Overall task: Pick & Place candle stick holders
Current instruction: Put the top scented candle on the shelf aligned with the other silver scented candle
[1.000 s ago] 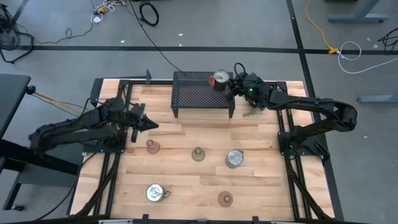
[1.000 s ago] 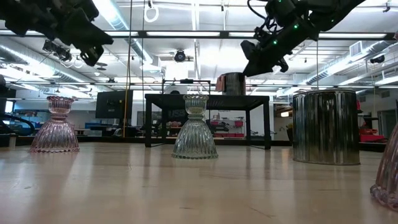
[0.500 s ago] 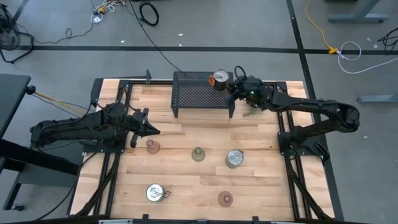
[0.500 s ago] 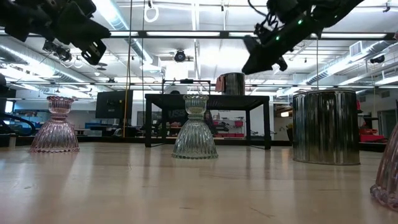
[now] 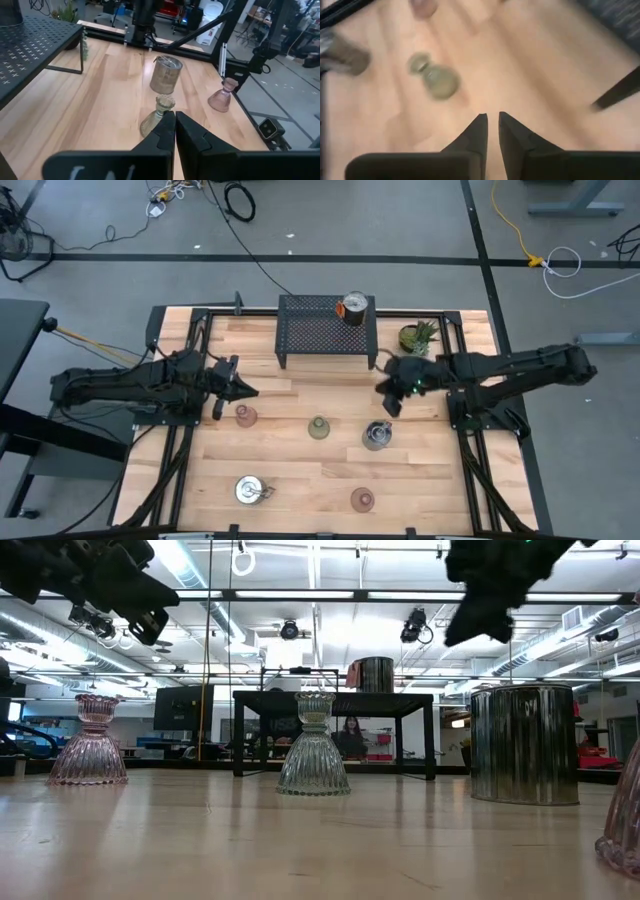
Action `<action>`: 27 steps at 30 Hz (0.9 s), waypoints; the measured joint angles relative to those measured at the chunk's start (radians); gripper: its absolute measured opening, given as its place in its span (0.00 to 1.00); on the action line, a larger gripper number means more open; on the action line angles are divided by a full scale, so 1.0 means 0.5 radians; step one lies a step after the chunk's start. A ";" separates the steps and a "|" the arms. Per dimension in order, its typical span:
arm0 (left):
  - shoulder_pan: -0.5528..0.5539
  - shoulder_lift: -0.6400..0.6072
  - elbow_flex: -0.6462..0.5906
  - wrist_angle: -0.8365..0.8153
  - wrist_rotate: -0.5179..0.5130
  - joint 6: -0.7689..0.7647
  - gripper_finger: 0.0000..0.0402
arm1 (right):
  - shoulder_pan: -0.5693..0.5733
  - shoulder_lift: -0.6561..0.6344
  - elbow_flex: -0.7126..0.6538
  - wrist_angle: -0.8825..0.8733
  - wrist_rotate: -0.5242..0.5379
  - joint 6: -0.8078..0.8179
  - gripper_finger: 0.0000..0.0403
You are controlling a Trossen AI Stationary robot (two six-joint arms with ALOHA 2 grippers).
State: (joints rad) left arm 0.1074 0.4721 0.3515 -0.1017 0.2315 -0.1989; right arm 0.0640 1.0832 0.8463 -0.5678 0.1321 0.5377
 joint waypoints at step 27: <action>-0.224 0.000 0.001 0.002 -0.186 -0.042 0.04 | 0.407 0.146 0.002 0.058 -0.537 0.620 0.11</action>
State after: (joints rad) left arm -0.0048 0.4721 0.3519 -0.1008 0.1386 -0.2199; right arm 0.2674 1.1564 0.8471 -0.5390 -0.1362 0.8477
